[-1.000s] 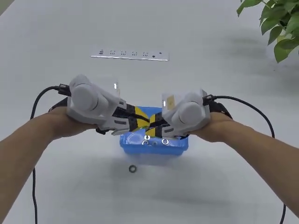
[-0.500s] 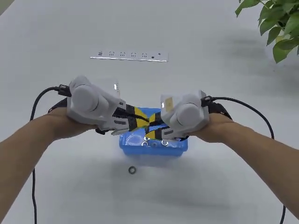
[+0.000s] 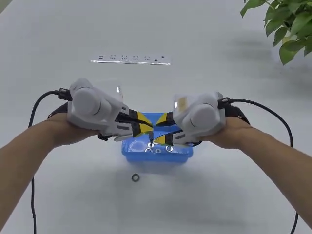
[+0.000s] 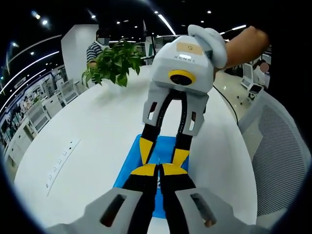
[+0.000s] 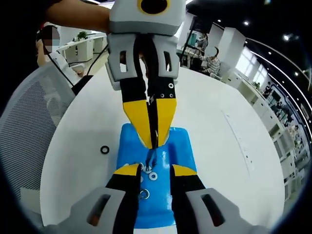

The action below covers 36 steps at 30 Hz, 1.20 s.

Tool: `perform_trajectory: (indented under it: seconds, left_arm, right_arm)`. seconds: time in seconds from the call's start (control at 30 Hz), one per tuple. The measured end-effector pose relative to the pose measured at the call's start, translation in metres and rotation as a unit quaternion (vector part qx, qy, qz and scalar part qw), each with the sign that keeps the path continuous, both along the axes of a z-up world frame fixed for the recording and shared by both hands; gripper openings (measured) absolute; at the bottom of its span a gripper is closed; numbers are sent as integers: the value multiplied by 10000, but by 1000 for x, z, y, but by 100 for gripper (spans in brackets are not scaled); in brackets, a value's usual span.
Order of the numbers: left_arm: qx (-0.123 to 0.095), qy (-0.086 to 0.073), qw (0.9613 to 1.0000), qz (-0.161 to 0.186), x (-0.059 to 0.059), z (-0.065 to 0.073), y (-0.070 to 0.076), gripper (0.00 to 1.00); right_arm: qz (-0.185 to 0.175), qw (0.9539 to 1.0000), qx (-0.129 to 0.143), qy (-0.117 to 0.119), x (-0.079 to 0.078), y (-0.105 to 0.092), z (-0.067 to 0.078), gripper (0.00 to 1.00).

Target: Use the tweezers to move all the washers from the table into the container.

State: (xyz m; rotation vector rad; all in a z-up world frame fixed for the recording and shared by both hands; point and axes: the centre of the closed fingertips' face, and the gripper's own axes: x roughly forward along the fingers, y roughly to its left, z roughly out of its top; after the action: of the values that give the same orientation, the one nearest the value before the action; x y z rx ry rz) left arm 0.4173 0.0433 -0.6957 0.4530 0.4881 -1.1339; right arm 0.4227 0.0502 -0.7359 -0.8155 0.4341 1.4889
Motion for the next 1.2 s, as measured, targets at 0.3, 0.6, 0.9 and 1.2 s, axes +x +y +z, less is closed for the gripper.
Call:
perform_trajectory:
  seconds: [0.3,0.6,0.9,1.2]
  left_arm:
    - [29,-39,10000,25,0,5,-1,5]
    - [69,-15,9999,85,-3,10,-1,5]
    - [25,-3,9998,184,-6,23,1,5]
    - [-24,-52,9997,236,-11,39,3,5]
  right_arm:
    - [-596,9979,102,243,4,-17,11,34]
    - [-1000,9939,240,394,-2,-35,21,44]
    - [-1411,9879,334,542,-9,-53,26,54]
    - [-1716,9820,459,643,-19,-69,28,64]
